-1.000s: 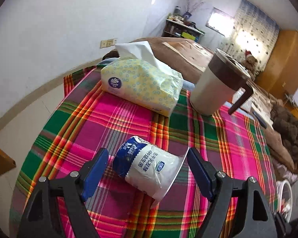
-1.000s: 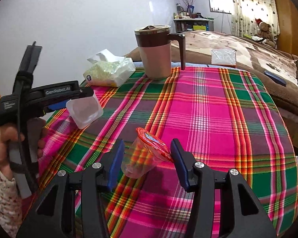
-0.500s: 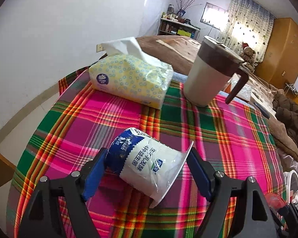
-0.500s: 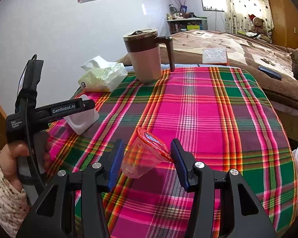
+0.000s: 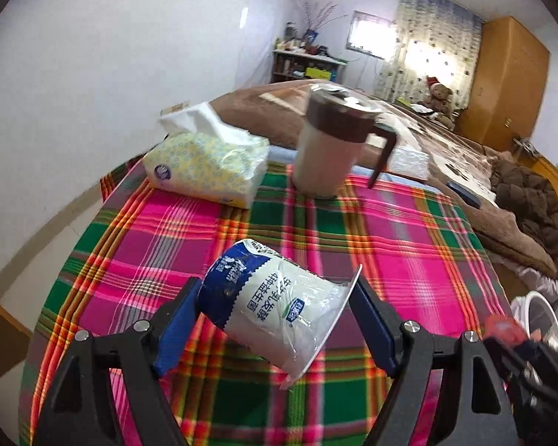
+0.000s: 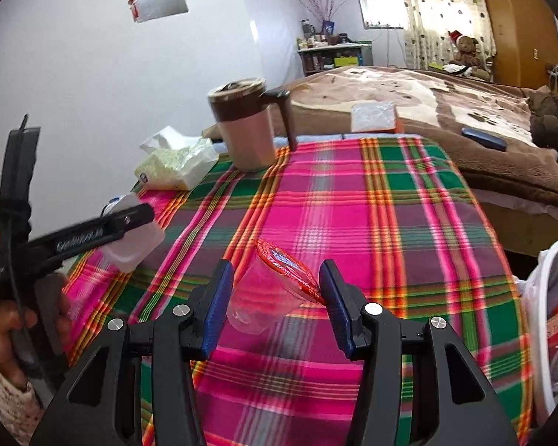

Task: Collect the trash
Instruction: 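Carry the yogurt cup with the left tool while the right tool carries the clear cup over the bin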

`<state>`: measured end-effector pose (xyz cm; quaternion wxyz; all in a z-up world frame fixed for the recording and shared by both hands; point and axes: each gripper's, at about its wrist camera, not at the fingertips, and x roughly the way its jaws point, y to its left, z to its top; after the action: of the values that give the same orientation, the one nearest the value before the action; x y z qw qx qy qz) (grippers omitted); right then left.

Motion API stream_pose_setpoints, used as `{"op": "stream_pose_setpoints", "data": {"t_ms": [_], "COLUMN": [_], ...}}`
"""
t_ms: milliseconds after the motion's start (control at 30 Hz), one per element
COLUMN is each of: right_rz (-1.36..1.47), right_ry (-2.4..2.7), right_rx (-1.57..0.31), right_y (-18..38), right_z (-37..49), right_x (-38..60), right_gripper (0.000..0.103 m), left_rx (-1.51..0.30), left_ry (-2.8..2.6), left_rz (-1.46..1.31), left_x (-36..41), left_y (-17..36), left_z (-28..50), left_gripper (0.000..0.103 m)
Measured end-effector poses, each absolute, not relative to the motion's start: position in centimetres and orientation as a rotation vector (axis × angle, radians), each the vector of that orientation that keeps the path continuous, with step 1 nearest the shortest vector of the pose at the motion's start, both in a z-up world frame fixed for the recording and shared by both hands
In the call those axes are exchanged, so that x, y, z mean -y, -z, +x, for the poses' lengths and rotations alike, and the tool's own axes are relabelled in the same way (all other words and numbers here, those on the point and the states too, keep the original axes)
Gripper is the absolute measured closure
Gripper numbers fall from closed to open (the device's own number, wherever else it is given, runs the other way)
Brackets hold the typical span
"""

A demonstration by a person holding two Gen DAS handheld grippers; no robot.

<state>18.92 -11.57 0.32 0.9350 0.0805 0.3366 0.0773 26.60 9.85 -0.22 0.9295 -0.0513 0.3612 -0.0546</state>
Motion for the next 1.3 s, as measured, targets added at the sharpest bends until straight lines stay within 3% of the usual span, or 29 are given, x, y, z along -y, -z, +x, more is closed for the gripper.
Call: {"op": "stream_pose_setpoints", "data": {"t_ms": [733,1300], "right_rz": [0.208,0.227], "right_ry": [-0.015,0.185], "right_rx": [-0.572,-0.544], "right_y": [-3.6,-4.1], "right_z": [14.5,10.8], "right_x": [19.5,29.1], "right_gripper": [0.053,0.053], "left_rx": [-0.67,-0.676], "left_ry": [0.325,0.567], "left_rz": [-0.025,0.062], "left_x": [0.8,12.7], "left_y": [-3.9,-3.9], "left_z": [20.5,17.1], "left_gripper": [0.022,0.022]}}
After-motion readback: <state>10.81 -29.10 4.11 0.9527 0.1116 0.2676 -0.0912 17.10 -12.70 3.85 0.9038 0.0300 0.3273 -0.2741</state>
